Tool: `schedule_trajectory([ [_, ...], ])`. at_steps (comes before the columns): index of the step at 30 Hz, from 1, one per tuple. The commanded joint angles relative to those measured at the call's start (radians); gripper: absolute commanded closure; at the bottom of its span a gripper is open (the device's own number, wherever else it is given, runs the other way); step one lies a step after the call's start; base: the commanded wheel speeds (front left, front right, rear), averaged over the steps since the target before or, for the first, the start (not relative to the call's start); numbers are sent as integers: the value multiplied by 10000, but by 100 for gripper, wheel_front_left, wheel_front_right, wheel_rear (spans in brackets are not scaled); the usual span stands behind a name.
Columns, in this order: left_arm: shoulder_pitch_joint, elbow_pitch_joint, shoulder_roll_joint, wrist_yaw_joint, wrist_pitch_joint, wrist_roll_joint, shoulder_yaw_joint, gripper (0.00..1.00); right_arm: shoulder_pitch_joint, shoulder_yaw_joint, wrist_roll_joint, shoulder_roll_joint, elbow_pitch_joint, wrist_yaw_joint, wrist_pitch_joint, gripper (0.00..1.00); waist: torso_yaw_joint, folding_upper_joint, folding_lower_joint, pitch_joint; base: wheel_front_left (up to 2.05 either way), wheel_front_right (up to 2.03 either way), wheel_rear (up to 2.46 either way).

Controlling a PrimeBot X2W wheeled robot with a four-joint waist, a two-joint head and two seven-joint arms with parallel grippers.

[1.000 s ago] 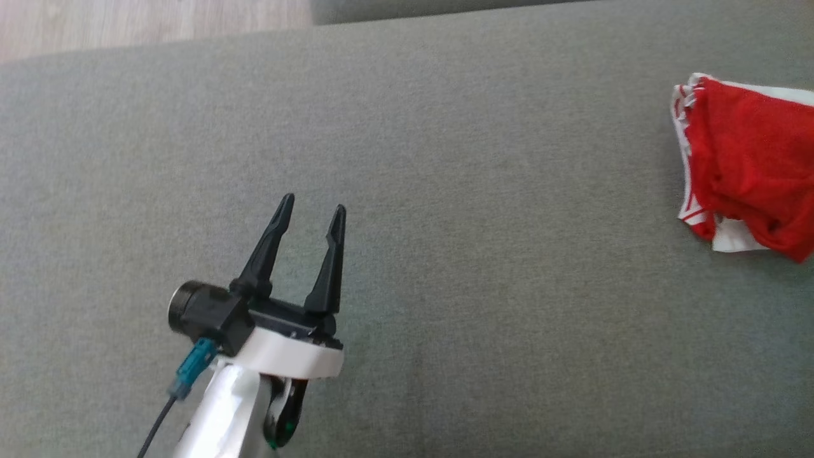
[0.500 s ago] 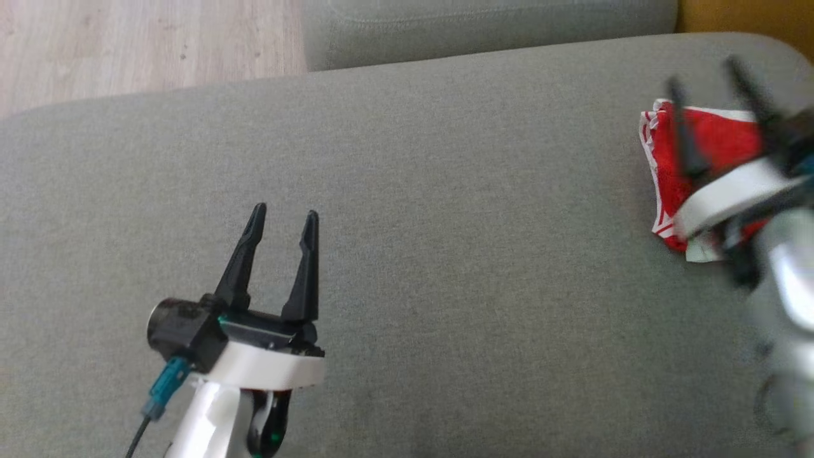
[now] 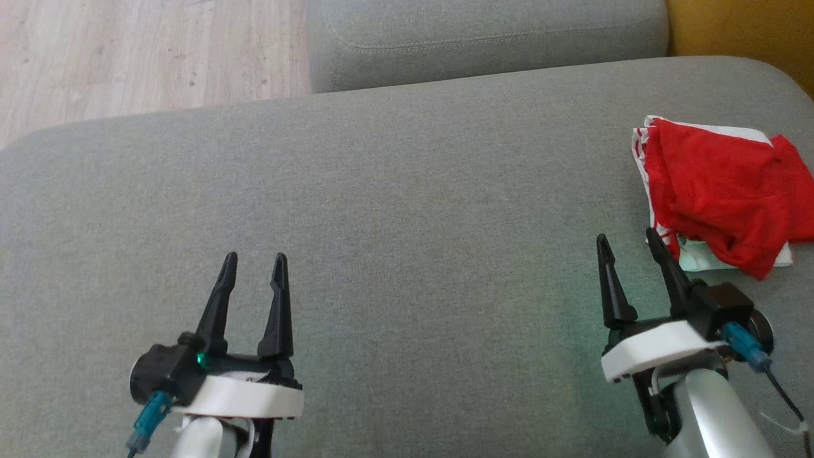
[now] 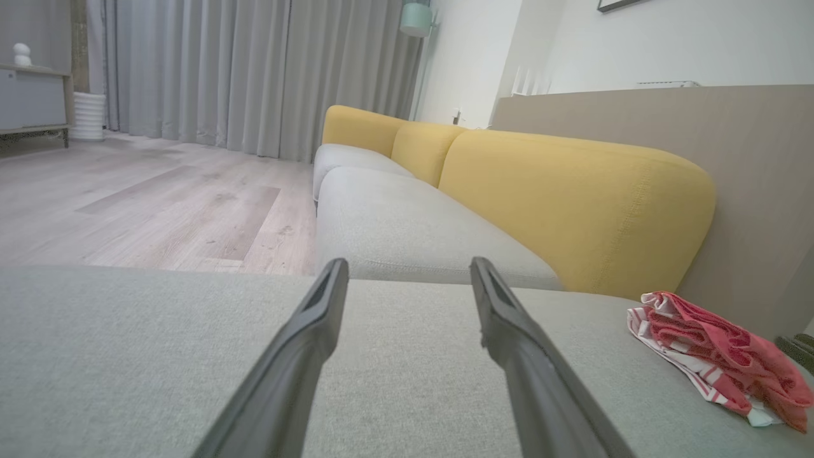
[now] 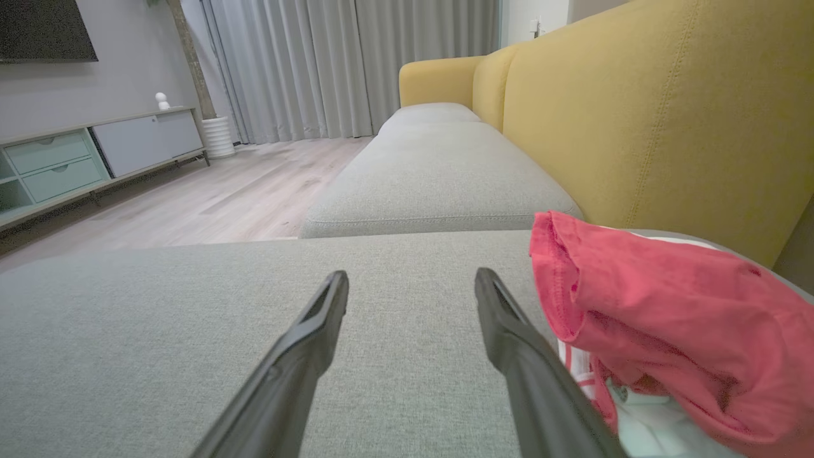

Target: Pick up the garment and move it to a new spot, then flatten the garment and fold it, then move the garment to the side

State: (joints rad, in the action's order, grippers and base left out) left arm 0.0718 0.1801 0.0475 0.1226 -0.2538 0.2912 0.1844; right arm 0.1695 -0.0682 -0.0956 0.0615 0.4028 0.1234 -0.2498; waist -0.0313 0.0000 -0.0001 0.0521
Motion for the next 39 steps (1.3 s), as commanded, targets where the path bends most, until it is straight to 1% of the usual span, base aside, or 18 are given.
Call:
schedule_trajectory([
  [1,306,-243,28,-77,-80,68,-418,0,217,-227,-151,-100,-518,73,-116,0,-15,0,1,6,0,0,0],
  [4,303,-197,28,-144,-80,196,-509,0,-10,-460,-482,-107,-750,73,-117,0,-29,0,1,-3,0,0,0],
  [8,307,-260,28,-179,-80,330,-601,0,-83,-526,-629,-109,-925,73,-118,0,-19,0,1,-11,0,0,0],
  [16,249,-636,28,-150,-80,519,-778,0,-59,-455,-697,-111,-1097,73,-119,0,36,0,1,-19,0,0,0],
  [36,115,-573,28,-113,-80,879,-734,0,-118,-549,-781,-112,-1043,73,-120,0,14,0,1,-131,0,0,0],
  [39,91,-396,28,-133,-80,1176,-698,0,-114,-566,-788,-112,-1036,73,-120,0,16,0,1,-144,0,0,0],
])
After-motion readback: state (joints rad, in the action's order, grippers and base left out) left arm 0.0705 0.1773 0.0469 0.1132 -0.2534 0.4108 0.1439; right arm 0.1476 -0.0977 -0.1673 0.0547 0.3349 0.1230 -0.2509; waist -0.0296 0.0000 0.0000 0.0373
